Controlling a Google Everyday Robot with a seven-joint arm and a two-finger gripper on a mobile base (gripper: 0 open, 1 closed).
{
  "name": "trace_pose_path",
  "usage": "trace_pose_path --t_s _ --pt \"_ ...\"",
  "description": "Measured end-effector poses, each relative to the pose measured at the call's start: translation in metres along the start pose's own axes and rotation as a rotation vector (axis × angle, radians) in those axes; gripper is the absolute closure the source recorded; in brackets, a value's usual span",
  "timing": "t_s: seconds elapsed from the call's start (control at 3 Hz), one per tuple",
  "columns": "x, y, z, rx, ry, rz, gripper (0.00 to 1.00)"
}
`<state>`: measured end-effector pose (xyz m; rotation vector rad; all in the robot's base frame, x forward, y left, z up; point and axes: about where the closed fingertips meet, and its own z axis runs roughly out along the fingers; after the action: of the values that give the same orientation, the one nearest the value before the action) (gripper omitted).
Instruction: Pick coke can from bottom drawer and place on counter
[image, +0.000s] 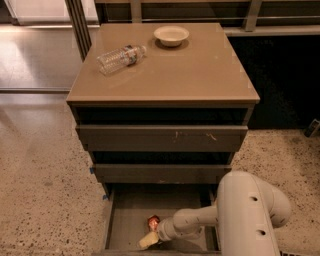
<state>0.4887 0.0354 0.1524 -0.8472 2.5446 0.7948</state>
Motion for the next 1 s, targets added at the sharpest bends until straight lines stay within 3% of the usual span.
trace_pose_path --t_s 0.67,1.0 --pt "0.0007 -0.0011 0.0014 0.014 -0.007 -0.001 0.42" --pt "0.0007 -0.0011 0.0014 0.014 -0.007 -0.001 0.73"
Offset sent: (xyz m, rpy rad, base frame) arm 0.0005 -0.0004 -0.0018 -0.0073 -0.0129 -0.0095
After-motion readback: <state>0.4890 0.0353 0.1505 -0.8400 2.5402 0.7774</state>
